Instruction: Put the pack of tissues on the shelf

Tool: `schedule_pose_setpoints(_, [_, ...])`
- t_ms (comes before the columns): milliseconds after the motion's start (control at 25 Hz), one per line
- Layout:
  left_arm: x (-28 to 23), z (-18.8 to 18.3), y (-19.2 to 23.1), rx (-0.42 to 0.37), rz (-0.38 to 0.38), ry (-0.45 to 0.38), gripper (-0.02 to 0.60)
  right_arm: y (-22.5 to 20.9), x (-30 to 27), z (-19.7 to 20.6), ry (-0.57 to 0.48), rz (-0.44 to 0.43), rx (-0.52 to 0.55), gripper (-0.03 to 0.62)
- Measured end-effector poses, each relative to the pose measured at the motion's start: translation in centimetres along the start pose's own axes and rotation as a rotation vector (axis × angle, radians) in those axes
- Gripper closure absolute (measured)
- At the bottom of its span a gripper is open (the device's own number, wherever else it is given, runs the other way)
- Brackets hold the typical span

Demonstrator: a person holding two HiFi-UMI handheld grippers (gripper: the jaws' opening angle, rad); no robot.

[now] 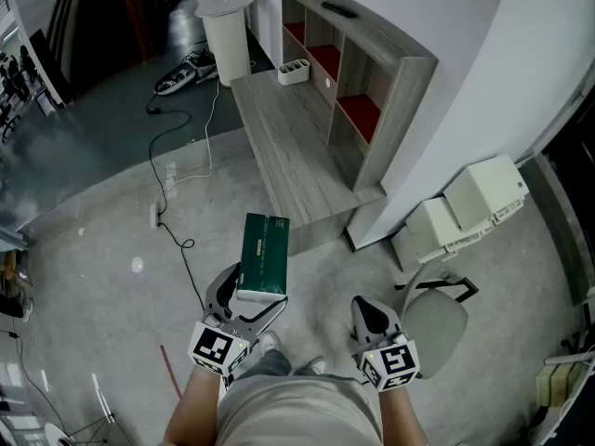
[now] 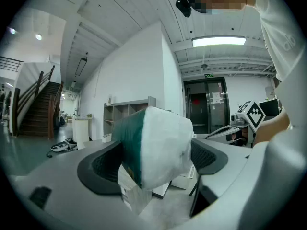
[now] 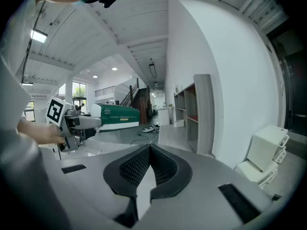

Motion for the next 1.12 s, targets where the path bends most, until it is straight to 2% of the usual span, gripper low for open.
schedule_pose_setpoints(240, [1.1, -0.4, 3.9, 0.011, 0.01, -0.024, 0.117, 3.0, -2.7, -1.4, 0.009, 0.009, 0.012, 0.566])
schedule_pose_setpoints(480, [0.8, -0.5, 8.5, 0.032, 0.033, -0.07, 0.124, 4.6, -5.9, -3.4, -0.034, 0.051, 0.005, 0.566])
schedule_pose_setpoints(680, [0.2, -0.2, 12.0, 0.041, 0.039, -0.083, 0.127, 5.6, -8.2, -3.7, -0.015, 0.088, 0.012, 0.566])
schedule_pose_setpoints(880, [-2.2, 0.8, 13.1, 0.037, 0.056, -0.065, 0.127, 4.0, -10.3, -3.4, 0.005, 0.098, 0.006, 0.566])
schedule_pose_setpoints(1120, [-7.9, 1.5, 13.9, 0.05, 0.028, -0.033, 0.127, -1.8, -13.2, -3.6, 0.006, 0.079, -0.017, 0.566])
Point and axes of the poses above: the fingertips, and each gripper's own axes: x backward along the fingers, y to its left, z out of its underside, the point moved 3 cm from there along x, backward along the fingers, and after that the axes turned 8 degrees about -z, right-handed, at the moved point
